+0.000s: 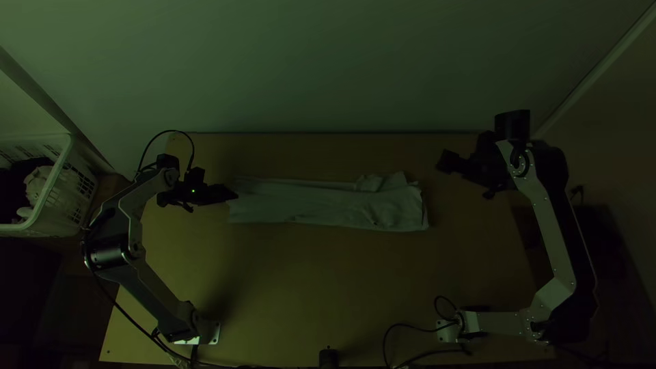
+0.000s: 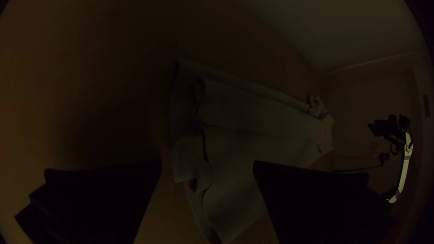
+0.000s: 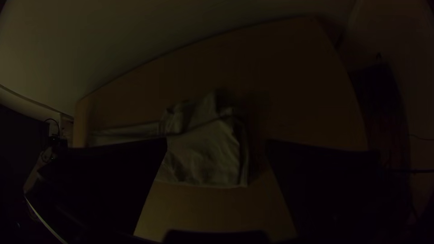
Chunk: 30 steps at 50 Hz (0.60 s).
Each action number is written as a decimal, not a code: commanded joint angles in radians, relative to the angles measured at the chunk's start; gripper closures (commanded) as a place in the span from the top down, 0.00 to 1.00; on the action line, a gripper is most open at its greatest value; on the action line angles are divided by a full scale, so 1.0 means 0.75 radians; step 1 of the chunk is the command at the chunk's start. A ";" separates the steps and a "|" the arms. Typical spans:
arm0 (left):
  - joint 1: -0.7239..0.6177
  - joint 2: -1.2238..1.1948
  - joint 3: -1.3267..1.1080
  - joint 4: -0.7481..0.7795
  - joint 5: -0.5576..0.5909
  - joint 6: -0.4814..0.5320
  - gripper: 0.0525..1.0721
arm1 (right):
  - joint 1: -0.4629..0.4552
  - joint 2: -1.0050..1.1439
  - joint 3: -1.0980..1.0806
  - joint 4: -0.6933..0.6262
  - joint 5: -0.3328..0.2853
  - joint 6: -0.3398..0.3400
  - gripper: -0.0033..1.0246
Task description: Fold the t-shirt
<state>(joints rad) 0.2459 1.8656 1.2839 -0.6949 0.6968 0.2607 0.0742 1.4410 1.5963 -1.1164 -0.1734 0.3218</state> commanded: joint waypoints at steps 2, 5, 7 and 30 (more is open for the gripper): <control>-0.086 0.079 -0.078 0.047 -0.011 -0.076 0.95 | 0.016 -0.050 -0.030 -0.019 -0.008 0.033 0.96; -0.123 0.079 -0.078 0.069 -0.011 -0.112 0.95 | 0.016 -0.056 -0.030 -0.025 -0.008 0.035 0.96; -0.148 0.079 -0.078 0.090 -0.011 -0.135 0.95 | 0.016 -0.060 -0.032 -0.029 -0.008 0.037 0.96; -0.358 0.024 -0.192 0.307 -0.182 -0.323 0.62 | 0.036 -0.103 -0.087 -0.033 -0.008 0.060 0.96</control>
<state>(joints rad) 0.0143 1.8515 1.2346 -0.4591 0.6182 0.0601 0.0917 1.3941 1.5574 -1.1339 -0.1734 0.3443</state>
